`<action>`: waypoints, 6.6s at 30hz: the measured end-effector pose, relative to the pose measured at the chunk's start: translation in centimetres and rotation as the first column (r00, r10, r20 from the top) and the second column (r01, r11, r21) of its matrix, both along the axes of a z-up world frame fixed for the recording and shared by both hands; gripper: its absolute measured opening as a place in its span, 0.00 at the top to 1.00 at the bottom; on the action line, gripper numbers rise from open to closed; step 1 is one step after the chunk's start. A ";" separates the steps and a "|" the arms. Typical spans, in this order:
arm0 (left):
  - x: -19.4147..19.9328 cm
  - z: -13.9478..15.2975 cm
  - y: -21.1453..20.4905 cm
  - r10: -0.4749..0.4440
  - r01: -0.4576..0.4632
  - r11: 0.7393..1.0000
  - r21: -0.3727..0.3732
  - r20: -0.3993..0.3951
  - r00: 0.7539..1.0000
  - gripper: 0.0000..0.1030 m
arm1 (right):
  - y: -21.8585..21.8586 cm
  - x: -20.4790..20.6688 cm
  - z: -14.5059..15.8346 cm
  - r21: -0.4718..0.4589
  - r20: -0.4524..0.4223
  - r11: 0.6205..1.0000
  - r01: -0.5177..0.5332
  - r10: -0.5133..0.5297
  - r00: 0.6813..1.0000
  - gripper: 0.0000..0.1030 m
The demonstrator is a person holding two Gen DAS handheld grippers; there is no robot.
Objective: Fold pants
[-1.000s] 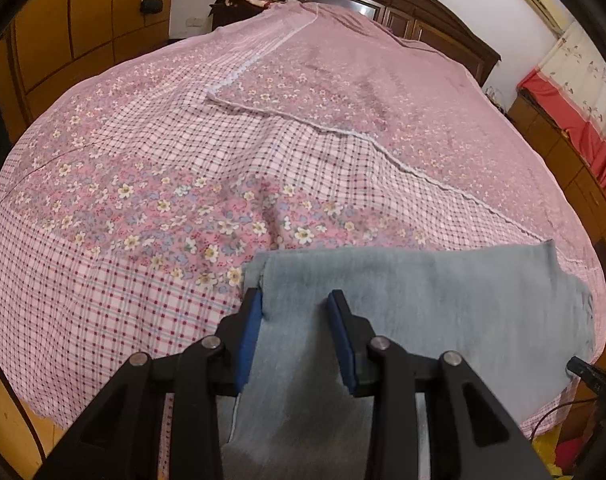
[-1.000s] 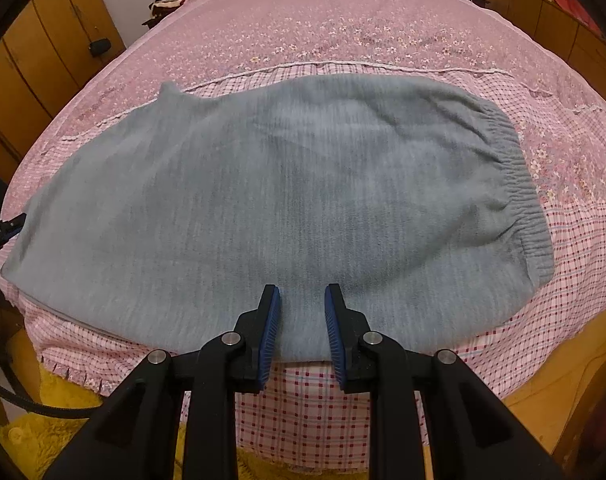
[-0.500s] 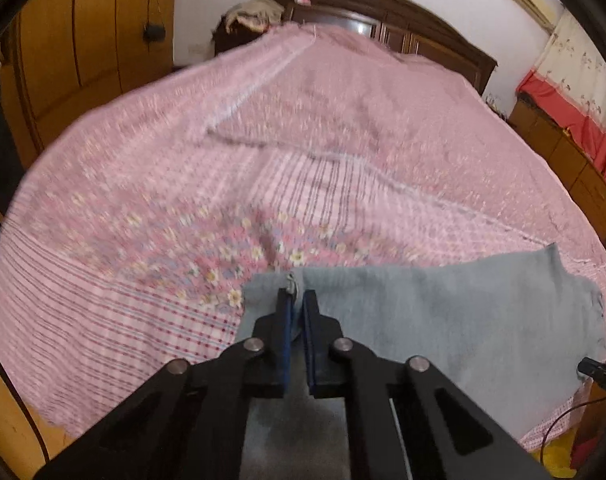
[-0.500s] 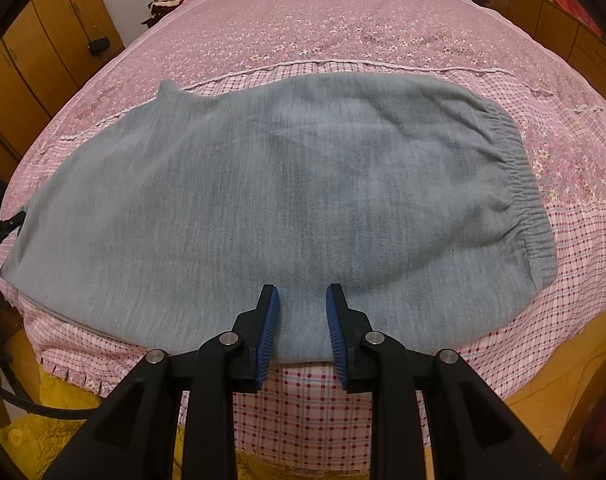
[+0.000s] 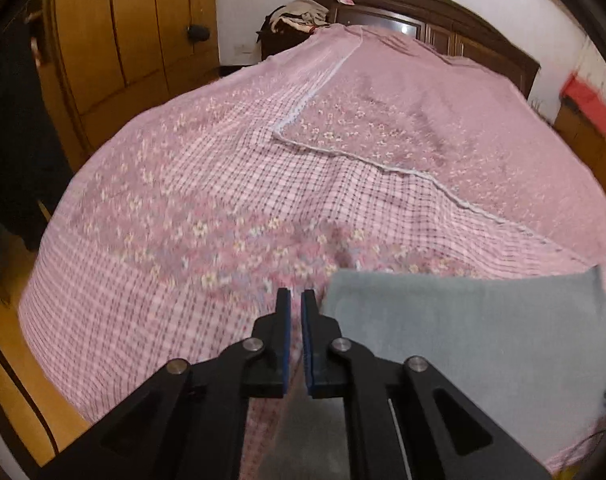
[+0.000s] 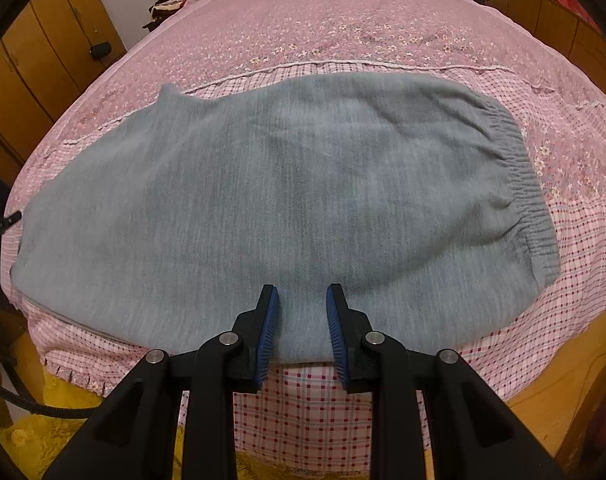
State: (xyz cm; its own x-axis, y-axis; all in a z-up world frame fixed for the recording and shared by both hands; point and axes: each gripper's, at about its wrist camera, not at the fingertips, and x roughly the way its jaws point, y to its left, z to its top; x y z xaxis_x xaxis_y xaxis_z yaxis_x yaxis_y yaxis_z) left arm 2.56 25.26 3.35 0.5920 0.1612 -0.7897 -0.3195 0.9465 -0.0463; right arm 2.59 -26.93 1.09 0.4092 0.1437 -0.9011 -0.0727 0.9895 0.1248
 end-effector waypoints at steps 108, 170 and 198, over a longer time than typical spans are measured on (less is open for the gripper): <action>-4.2 -4.0 0.6 -0.039 0.014 0.950 -0.313 -0.073 0.997 0.39 | -0.4 -0.6 1.8 -0.034 -0.008 0.998 0.060 -0.060 0.998 0.46; -5.9 7.2 -11.9 -0.219 0.272 0.928 -0.253 0.221 0.950 0.91 | -1.8 -2.0 2.0 0.022 -0.019 0.998 0.064 -0.064 0.998 0.46; -5.6 2.8 -17.1 -0.343 0.336 0.908 -0.250 0.014 0.939 0.60 | 5.1 0.8 1.9 -0.010 -0.053 0.995 -0.097 0.097 0.994 0.46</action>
State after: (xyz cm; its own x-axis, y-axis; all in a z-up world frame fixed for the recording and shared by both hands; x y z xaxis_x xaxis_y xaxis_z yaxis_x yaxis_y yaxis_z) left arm -3.04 8.15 6.20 0.5525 -0.2462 -0.7963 0.0143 0.9580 -0.2864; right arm 3.43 -21.86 2.96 0.3466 0.1685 -0.9228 -0.1621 0.9797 0.1180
